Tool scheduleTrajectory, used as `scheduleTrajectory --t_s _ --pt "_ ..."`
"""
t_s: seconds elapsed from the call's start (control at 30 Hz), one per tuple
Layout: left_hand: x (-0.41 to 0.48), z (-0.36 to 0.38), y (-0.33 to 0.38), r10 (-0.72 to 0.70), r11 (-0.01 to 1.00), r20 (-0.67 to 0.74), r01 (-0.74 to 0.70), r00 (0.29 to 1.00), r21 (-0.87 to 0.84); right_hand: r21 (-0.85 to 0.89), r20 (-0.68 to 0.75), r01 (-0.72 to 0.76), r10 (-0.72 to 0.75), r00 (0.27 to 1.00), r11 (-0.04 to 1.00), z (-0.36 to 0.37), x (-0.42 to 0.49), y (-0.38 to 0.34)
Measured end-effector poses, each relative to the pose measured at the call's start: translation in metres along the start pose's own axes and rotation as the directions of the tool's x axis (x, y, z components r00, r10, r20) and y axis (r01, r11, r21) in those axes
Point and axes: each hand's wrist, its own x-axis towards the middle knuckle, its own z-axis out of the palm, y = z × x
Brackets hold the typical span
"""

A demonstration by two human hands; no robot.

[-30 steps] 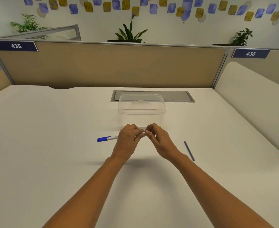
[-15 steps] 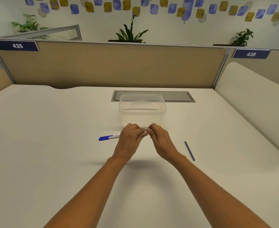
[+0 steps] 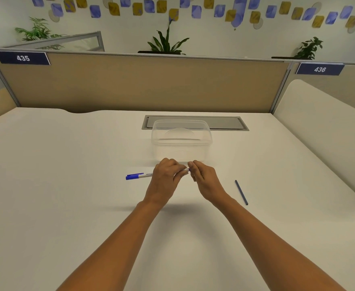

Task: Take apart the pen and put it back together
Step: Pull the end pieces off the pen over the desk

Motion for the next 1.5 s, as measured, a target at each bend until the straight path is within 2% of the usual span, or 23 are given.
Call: scheduleTrajectory --t_s 0.17,0.37,0.5,0.9,1.2,1.5 --pt "-0.0003 -0.0009 -0.0067 -0.029 1.0 -0.012 0.029 0.999 -0.006 0.068 0.037 -0.019 0.016 0.999 0.998 -0.0045 -0.0043 0.0004" --pt "-0.0001 -0.0014 -0.0082 -0.035 0.999 -0.011 0.035 0.999 0.001 -0.044 0.092 0.07 -0.066 0.994 0.997 -0.0066 -0.0049 -0.0013" --pt "0.0009 -0.0007 -0.0073 -0.039 0.999 -0.01 0.039 0.999 -0.003 -0.098 0.079 0.092 -0.084 0.993 0.991 -0.0063 -0.0043 -0.003" --pt "-0.0039 -0.0011 -0.0082 -0.016 1.0 0.01 0.016 1.0 -0.026 -0.123 0.112 0.153 -0.14 0.984 0.98 -0.0059 -0.0066 0.0011" --pt "-0.0044 -0.0004 -0.0063 -0.024 0.999 0.021 0.024 1.0 -0.038 -0.032 0.107 0.056 -0.052 0.993 0.998 -0.0028 -0.0044 0.0026" --pt "-0.0021 0.0043 0.0001 -0.002 0.999 0.002 0.002 1.0 -0.033 0.123 0.006 -0.07 0.07 0.998 0.99 0.0006 -0.0041 0.0015"
